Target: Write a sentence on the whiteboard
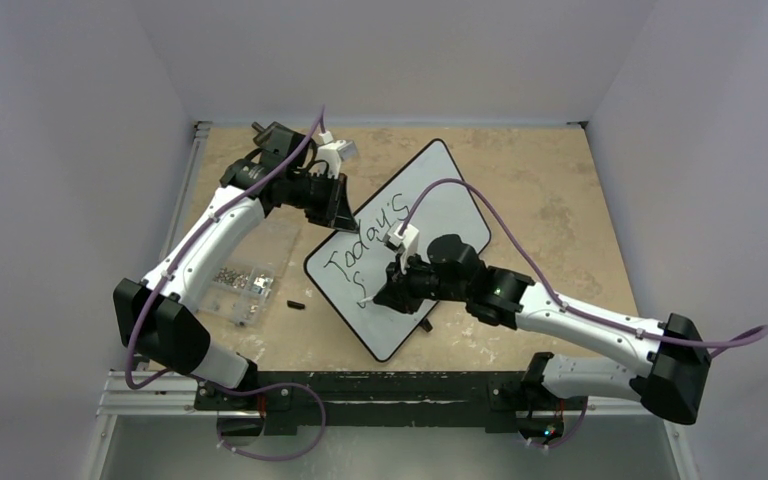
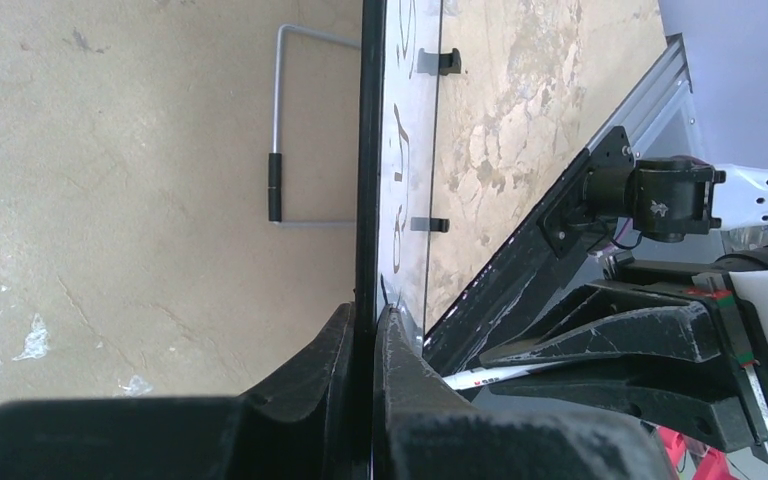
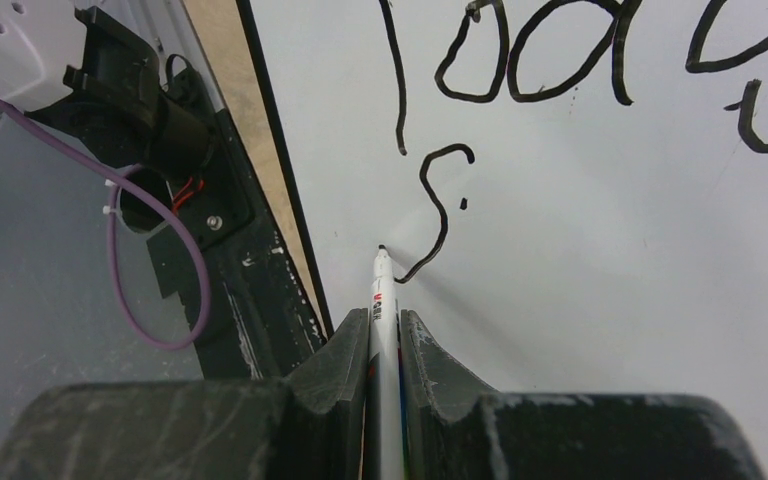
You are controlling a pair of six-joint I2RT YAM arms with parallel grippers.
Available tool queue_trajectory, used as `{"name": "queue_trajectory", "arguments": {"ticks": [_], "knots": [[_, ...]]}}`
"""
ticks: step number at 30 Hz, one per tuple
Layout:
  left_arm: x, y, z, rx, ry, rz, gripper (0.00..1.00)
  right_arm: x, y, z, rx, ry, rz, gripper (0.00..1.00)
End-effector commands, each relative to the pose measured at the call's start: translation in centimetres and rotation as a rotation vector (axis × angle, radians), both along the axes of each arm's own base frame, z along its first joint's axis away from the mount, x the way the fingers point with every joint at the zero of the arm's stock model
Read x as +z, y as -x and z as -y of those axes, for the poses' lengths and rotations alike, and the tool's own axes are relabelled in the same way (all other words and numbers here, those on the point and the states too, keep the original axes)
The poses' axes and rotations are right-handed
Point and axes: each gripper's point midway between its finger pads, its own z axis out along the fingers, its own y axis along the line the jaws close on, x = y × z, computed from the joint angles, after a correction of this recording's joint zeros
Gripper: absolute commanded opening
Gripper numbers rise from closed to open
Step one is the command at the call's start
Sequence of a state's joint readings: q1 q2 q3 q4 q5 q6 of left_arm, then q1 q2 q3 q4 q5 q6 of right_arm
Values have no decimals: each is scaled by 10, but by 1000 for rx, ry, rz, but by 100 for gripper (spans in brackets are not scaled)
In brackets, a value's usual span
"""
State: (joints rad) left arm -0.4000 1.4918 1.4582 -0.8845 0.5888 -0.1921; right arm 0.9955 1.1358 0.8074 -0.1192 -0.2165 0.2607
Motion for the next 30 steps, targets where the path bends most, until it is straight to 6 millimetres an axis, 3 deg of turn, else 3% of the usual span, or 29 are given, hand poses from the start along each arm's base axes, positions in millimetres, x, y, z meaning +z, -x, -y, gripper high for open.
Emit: {"name": "queue_trajectory", "arguments": {"ticks": [1, 7, 17, 30], "knots": [[7, -19, -17, 91, -67, 111, 0, 48, -2, -10, 18, -132, 71, 0], [8, -20, -17, 92, -67, 113, 0, 57, -2, -11, 17, -158, 84, 0], [7, -19, -17, 92, -68, 112, 0, 41, -15, -14, -32, -115, 83, 0], [6, -21, -17, 93, -73, 110, 0, 33, -36, 0, -170, -69, 109, 0]]}}
